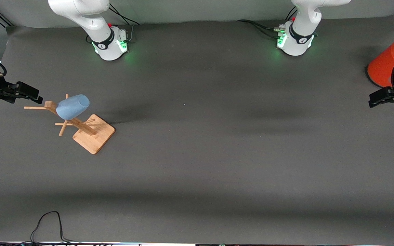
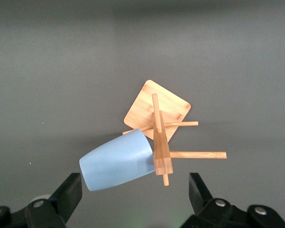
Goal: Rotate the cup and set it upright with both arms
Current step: 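Move the right gripper toward the blue cup on the wooden stand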
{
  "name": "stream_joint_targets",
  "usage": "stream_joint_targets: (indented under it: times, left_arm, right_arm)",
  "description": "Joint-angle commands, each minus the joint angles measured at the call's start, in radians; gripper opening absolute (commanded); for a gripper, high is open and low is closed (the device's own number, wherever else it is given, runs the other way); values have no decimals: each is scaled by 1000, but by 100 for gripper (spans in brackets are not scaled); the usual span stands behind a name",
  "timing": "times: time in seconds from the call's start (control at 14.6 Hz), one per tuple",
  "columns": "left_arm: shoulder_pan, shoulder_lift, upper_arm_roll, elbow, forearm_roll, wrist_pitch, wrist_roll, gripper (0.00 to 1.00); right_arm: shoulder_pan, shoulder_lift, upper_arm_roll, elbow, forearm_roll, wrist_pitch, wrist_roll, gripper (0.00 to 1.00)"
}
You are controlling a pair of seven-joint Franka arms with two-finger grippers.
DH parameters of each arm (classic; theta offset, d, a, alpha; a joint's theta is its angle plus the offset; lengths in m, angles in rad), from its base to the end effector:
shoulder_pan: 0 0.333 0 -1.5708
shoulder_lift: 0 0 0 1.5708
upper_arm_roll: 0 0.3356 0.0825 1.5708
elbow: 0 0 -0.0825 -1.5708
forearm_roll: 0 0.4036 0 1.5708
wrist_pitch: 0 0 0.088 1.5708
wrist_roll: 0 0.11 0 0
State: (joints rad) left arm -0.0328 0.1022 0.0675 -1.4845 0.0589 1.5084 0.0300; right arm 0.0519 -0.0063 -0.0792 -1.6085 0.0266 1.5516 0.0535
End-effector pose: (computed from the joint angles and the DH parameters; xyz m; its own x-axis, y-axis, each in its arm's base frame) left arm 0.5997 0.0254 0.6183 0.9968 0.0085 -0.0798 0.0034 -0.9980 -0.0634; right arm 0.5686 -0.0127 0.6246 0.9954 -0.0801 -0.0520 -0.0815 -0.9964 -0.0243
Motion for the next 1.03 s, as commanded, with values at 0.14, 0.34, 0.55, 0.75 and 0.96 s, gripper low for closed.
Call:
stream_joint_targets:
  times: [0.14,0.34,0.55,0.75,0.96]
  left_arm:
    - [-10,-1,3,3,15,7,-10,100]
    - [-10,-2,3,3,15,4,-10,100]
    - [-9,-1,3,0,16,6,-9,100]
    - [-9,-1,3,0,18,4,-9,100]
    - [-9,-1,3,-2,22,7,-7,100]
  right_arm:
    - [-14,22,3,33,13,-16,-35,100]
    - [-1,2,9,15,10,-18,-31,100]
    - [-4,-6,9,15,15,-21,14,100]
    - [-1,-18,13,13,30,-21,251,100]
    - [-1,-24,21,7,94,-31,498,100]
